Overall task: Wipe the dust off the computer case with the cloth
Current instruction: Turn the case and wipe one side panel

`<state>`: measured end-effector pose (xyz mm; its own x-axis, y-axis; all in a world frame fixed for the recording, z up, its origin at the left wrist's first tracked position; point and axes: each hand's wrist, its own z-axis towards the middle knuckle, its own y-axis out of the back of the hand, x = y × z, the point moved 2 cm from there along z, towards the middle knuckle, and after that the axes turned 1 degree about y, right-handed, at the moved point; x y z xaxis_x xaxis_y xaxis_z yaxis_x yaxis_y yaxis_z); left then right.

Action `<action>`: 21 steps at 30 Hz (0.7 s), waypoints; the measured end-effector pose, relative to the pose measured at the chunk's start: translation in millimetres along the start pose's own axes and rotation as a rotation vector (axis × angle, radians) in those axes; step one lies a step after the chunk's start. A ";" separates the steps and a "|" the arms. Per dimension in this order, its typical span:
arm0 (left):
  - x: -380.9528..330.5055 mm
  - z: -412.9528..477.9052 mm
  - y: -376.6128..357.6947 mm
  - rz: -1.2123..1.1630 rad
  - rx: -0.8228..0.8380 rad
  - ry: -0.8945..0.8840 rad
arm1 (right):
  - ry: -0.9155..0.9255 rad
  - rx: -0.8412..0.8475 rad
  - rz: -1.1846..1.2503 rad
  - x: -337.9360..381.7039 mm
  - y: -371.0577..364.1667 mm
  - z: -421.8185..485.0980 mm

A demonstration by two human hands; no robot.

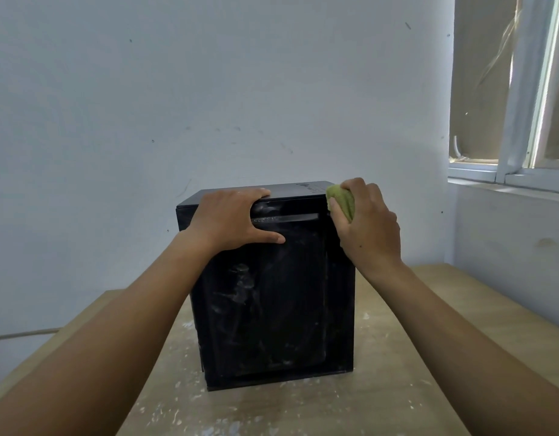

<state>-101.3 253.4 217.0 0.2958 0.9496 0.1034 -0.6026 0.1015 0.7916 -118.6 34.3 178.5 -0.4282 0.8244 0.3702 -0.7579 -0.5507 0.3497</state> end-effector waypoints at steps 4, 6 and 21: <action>0.2 -0.1 -0.4 0.003 -0.005 0.002 | 0.038 0.029 -0.010 -2.1 -12.1 -27.7; 0.7 -0.2 -1.0 0.010 -0.004 0.004 | 0.013 0.043 0.017 -7.2 -17.7 -41.5; -2.7 -1.8 2.2 -0.009 -0.004 -0.004 | 0.074 0.024 -0.052 -21.6 8.9 0.1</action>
<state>-104.8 251.6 217.3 0.3043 0.9475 0.0985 -0.6025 0.1114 0.7903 -116.1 11.6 173.7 -0.4245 0.8587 0.2871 -0.7686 -0.5094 0.3871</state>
